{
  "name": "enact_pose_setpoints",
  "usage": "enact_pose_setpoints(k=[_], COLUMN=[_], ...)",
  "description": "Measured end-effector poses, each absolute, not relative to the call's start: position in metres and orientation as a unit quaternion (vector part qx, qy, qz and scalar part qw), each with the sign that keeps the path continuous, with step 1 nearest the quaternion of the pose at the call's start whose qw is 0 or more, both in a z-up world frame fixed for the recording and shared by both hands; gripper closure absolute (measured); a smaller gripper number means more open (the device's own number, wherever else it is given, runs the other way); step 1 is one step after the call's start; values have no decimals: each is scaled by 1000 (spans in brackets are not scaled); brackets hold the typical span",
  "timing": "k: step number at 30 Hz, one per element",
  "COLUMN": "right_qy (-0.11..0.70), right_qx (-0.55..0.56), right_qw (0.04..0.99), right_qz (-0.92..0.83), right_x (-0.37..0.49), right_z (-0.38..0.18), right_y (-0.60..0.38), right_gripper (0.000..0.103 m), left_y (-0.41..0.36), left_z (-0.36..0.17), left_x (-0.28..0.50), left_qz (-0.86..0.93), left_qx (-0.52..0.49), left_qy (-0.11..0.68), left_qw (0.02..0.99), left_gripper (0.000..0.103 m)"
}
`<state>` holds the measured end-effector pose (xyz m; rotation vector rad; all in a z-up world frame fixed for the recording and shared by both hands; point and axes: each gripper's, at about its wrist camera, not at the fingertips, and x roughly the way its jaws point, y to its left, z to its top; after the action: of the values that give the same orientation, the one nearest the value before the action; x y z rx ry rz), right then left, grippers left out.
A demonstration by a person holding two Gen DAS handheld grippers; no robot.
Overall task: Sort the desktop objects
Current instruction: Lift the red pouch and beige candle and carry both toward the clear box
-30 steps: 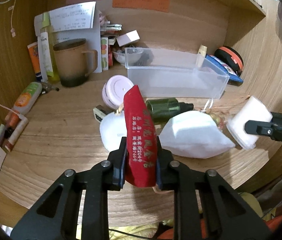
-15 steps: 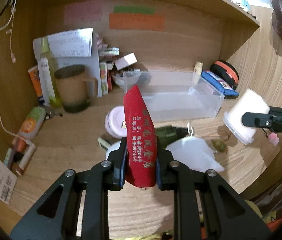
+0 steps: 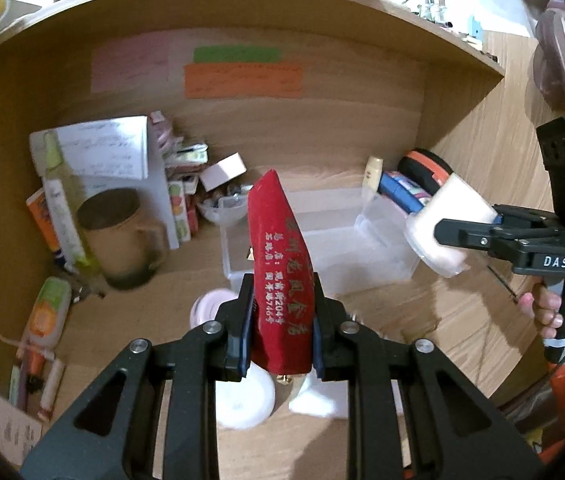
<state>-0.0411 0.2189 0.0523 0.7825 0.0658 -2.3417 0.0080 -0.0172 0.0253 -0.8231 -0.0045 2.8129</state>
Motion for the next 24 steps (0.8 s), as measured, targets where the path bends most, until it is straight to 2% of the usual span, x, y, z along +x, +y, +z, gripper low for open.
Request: enact_pose_setpoints(k=[13, 24], right_qy=[28, 34], right_qx=[280, 291], right_qw=[299, 276], right_qz=[-912, -916], right_x=[-89, -133], right_z=[68, 62], right_y=[212, 200], right_gripper=[47, 47], left_y=[-14, -7], left_z=[52, 40], left_x=[-58, -114], left_qz=[951, 940], left_qx=[-280, -307], left_qy=[6, 7], left_qw=[134, 145], left_gripper=[81, 81])
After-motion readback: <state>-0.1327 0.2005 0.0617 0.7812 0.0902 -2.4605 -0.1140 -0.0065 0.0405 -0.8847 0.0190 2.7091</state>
